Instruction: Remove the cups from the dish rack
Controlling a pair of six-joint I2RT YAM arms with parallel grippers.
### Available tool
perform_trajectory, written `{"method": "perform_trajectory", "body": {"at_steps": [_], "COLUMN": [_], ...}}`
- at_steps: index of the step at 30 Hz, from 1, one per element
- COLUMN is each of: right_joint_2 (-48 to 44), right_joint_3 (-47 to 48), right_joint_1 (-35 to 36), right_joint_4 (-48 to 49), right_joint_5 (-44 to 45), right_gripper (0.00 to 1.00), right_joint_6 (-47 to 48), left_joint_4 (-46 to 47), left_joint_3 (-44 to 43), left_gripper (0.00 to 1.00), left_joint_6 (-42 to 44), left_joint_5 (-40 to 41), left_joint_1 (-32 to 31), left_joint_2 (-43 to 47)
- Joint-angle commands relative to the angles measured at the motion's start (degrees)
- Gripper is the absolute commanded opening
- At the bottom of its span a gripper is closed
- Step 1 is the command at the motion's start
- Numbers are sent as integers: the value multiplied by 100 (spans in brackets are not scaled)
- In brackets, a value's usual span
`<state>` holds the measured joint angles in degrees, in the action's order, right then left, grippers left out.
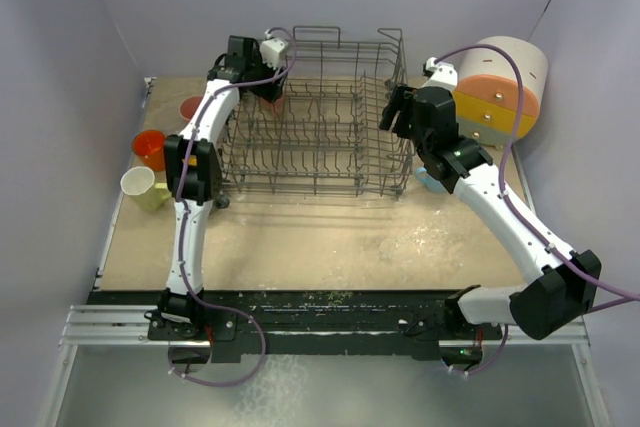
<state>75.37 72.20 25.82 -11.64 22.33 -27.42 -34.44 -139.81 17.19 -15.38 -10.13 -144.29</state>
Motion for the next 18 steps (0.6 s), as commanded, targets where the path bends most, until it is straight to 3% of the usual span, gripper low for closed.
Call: {"method": "perform_trajectory", "body": {"at_steps": [1,18], "right_joint_2": [-43,-52], "right_joint_3": [164,65], "right_joint_1": [-9,-7], "right_joint_4": [259,270], "right_joint_5": [-38,-79], "right_gripper": [70,67], "right_joint_6": [115,87], "left_joint_4": [343,754], "left_joint_3": [249,776], "left_gripper": [22,5], "left_joint_6": [-269,-586], "left_joint_5": [-514,-1408], "left_joint_1": [217,213], "left_joint_2": [517,2110]}}
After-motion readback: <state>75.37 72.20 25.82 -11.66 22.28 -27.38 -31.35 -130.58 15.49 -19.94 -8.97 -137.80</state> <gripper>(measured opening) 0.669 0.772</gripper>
